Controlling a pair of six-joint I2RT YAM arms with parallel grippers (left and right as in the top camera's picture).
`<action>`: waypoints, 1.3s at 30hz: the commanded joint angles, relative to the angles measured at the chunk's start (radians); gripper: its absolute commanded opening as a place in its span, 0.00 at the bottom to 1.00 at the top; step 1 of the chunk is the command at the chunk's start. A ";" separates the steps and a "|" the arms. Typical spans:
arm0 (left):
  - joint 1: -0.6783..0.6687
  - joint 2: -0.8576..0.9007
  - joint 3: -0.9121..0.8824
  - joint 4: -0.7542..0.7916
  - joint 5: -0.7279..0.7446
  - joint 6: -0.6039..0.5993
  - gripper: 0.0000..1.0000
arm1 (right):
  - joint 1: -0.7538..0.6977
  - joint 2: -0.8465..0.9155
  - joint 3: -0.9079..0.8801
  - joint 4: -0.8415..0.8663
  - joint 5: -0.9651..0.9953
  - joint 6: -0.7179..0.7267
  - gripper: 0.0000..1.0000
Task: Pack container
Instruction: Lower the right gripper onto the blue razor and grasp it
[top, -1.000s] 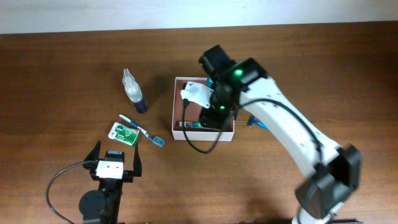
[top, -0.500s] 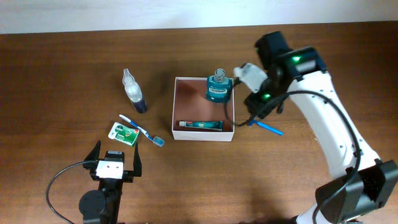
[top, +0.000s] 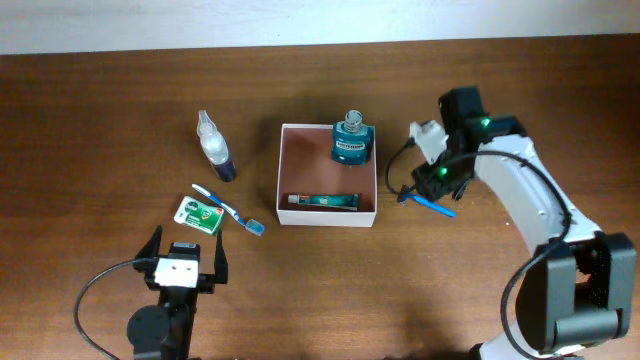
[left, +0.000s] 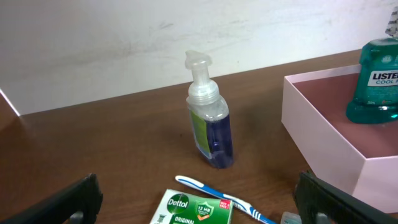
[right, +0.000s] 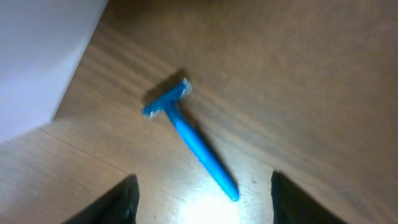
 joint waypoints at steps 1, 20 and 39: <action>0.004 -0.002 -0.005 -0.003 -0.010 -0.005 0.99 | -0.005 0.007 -0.114 0.096 0.019 0.004 0.61; 0.004 -0.002 -0.005 -0.003 -0.010 -0.005 0.99 | -0.005 0.007 -0.275 0.346 0.090 -0.018 0.36; 0.004 -0.002 -0.005 -0.003 -0.010 -0.005 0.99 | -0.005 0.007 -0.321 0.373 0.081 -0.018 0.35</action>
